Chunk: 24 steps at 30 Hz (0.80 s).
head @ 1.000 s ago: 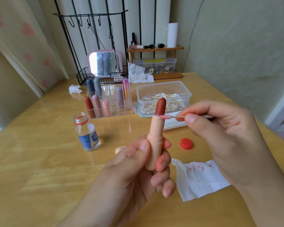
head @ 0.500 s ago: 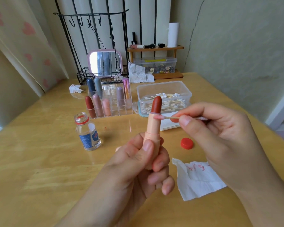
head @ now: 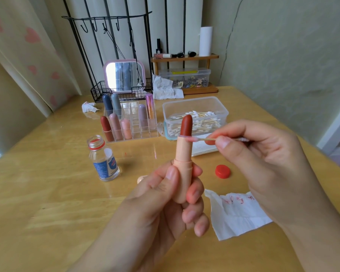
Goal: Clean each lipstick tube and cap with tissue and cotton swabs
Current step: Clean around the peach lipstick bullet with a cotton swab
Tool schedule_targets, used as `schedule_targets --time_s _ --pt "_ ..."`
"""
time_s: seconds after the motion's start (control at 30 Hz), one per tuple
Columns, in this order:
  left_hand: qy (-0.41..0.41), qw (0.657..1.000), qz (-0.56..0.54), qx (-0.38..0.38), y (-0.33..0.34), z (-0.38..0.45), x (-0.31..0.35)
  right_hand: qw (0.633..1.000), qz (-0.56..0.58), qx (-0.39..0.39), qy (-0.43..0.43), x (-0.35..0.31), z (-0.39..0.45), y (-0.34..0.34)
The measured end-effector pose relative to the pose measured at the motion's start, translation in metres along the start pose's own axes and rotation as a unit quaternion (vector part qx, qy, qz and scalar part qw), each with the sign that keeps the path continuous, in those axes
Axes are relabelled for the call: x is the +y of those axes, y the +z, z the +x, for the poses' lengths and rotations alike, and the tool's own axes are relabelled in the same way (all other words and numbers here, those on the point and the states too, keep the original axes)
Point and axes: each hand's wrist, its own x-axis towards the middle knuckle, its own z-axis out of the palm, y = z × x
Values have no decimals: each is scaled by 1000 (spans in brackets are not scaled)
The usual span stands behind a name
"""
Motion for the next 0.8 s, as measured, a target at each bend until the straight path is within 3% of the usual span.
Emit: schedule_targets --time_s 0.8 --pt "-3 1000 -1 12 0 -1 1 1000 -10 7 -7 0 -1 3"
